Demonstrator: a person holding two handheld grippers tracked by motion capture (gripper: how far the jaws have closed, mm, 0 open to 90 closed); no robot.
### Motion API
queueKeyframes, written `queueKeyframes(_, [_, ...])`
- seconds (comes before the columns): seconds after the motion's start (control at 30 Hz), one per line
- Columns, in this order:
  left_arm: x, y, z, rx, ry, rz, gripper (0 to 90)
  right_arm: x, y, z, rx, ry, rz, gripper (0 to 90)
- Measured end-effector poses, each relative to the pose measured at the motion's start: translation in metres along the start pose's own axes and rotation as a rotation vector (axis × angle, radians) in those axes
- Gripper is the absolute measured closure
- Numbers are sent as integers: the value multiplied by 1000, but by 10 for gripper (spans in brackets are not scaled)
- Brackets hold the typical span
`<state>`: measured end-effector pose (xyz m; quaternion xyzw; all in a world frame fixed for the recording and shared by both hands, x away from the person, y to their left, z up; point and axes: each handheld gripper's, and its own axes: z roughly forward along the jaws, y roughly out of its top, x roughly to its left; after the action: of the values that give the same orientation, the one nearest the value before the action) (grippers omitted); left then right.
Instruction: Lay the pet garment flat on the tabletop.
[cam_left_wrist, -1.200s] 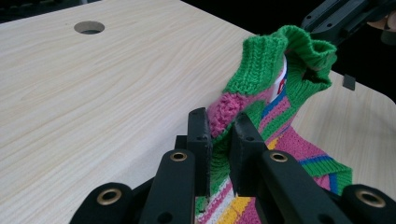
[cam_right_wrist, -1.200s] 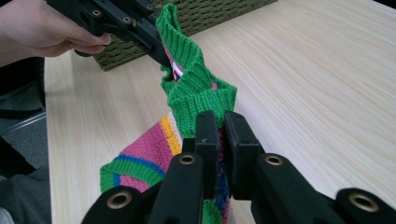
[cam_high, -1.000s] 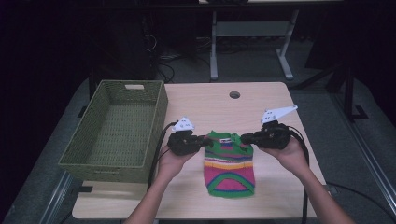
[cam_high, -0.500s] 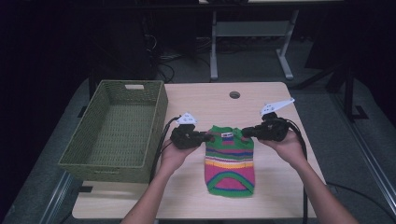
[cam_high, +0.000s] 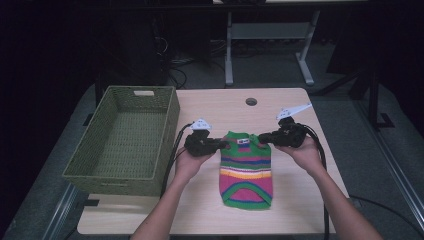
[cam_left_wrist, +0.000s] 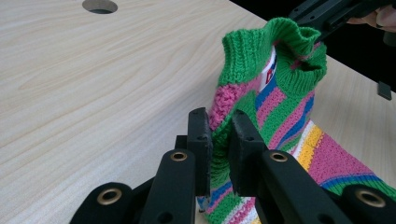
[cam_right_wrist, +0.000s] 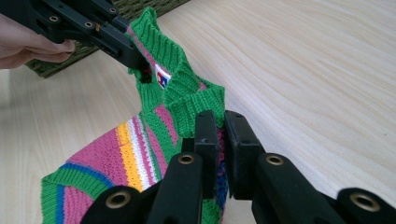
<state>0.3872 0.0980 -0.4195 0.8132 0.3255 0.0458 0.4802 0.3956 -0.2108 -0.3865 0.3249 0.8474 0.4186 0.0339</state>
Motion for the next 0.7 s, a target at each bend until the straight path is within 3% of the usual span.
queueKeyframes(0.7, [15,-2,22,20,41,-53,802,-24,-5,23,-13,-49,57,837])
